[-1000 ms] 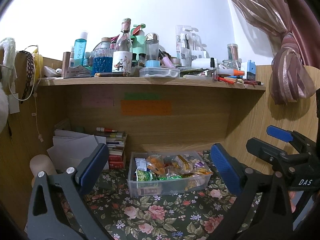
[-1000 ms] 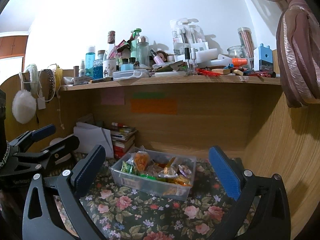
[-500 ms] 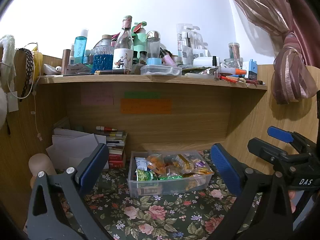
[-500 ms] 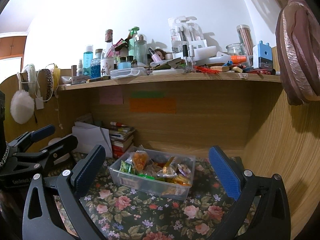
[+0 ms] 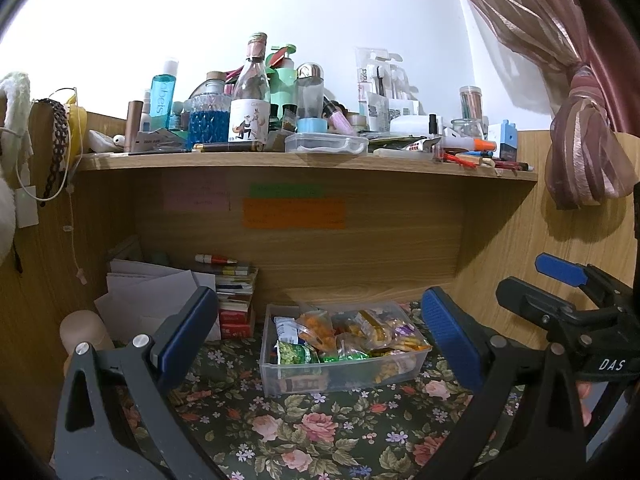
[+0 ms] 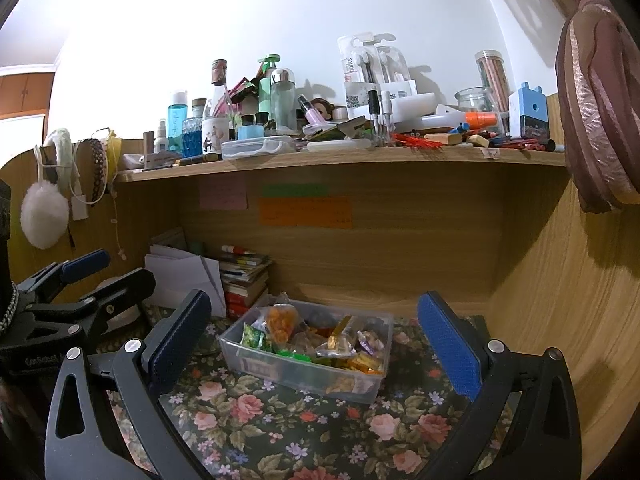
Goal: Organize snacks
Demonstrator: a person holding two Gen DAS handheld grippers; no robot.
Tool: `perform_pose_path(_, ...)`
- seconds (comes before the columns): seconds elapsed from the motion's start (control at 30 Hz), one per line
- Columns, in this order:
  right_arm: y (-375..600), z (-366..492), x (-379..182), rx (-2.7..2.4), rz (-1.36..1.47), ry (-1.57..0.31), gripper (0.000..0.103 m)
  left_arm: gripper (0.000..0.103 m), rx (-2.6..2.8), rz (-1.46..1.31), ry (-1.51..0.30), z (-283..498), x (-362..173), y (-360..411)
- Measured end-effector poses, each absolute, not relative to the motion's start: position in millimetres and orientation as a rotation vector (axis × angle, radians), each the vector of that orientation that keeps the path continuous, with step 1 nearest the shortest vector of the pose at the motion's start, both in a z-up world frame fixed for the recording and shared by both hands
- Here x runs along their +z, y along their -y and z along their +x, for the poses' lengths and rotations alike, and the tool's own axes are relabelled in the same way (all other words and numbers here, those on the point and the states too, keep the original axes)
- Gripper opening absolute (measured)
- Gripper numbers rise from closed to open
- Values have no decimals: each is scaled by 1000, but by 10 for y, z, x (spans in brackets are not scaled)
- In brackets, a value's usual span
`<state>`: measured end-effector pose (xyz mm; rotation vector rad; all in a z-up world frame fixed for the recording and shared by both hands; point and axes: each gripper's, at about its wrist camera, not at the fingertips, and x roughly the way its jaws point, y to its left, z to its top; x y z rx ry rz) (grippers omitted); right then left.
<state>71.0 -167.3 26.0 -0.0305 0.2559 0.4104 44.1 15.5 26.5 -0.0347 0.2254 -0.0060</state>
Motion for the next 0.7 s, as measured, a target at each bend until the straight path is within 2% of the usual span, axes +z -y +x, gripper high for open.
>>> perform_pose_path(0.7,1629,719,235,409,-27,-268,103,103,-42,-47,-238,475,231,-213)
